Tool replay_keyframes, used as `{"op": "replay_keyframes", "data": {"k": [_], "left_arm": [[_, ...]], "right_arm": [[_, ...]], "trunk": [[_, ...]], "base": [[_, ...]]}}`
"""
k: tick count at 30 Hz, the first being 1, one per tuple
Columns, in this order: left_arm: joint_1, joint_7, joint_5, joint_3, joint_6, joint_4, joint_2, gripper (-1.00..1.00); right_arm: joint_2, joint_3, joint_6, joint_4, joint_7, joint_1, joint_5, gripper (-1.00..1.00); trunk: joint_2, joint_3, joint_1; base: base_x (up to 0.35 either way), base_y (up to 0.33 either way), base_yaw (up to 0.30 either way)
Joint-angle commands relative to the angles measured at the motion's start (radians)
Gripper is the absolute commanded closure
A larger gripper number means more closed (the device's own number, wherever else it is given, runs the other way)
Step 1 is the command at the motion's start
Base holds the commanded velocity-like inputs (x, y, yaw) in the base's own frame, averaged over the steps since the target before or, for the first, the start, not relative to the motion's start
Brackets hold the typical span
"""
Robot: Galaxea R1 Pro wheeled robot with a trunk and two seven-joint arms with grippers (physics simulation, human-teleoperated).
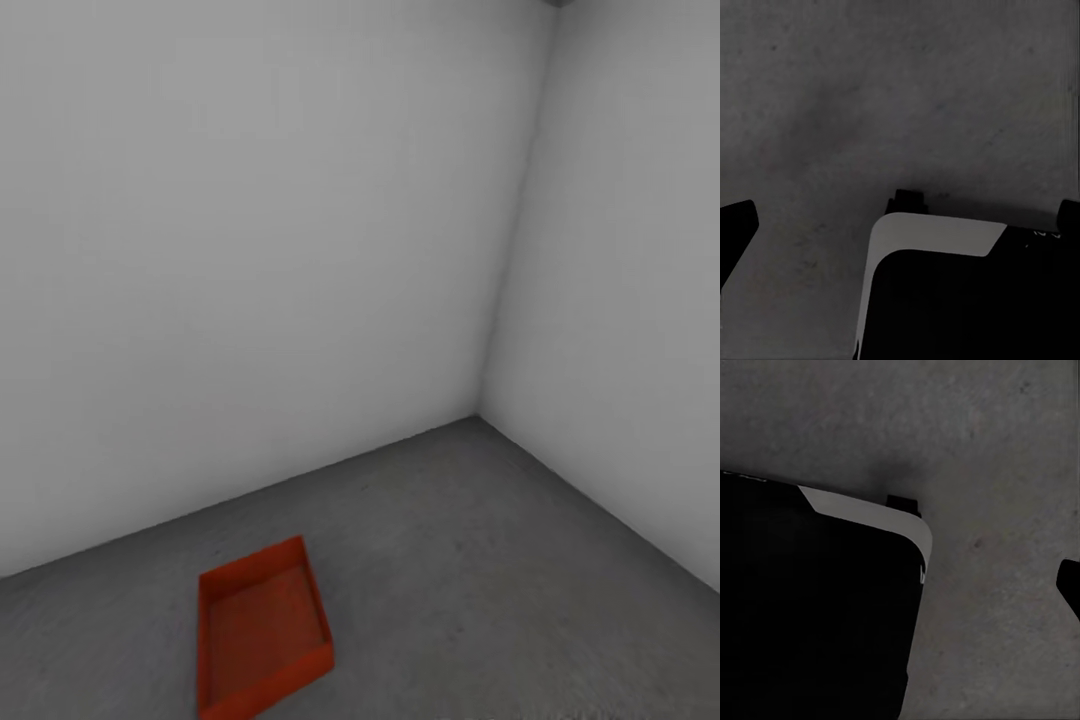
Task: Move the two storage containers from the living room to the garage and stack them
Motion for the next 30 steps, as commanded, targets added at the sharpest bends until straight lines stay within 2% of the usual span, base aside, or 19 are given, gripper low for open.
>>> {"op": "replay_keyframes", "data": {"k": [1, 30], "left_arm": [[0.0, 0.002, 0.009, -0.007, -0.002, 0.0, 0.0, -1.0], [0.0, 0.002, 0.009, -0.007, -0.002, 0.0, 0.0, -1.0]], "right_arm": [[0.0, 0.003, -0.005, 0.003, -0.002, -0.002, 0.006, -1.0], [0.001, 0.003, -0.005, 0.003, -0.002, -0.002, 0.006, -1.0]], "trunk": [[-0.001, 0.0, 0.0], [-0.001, 0.024, 0.0]], "base": [[0.0, 0.0, -0.259], [0.0, 0.0, -0.259]]}}
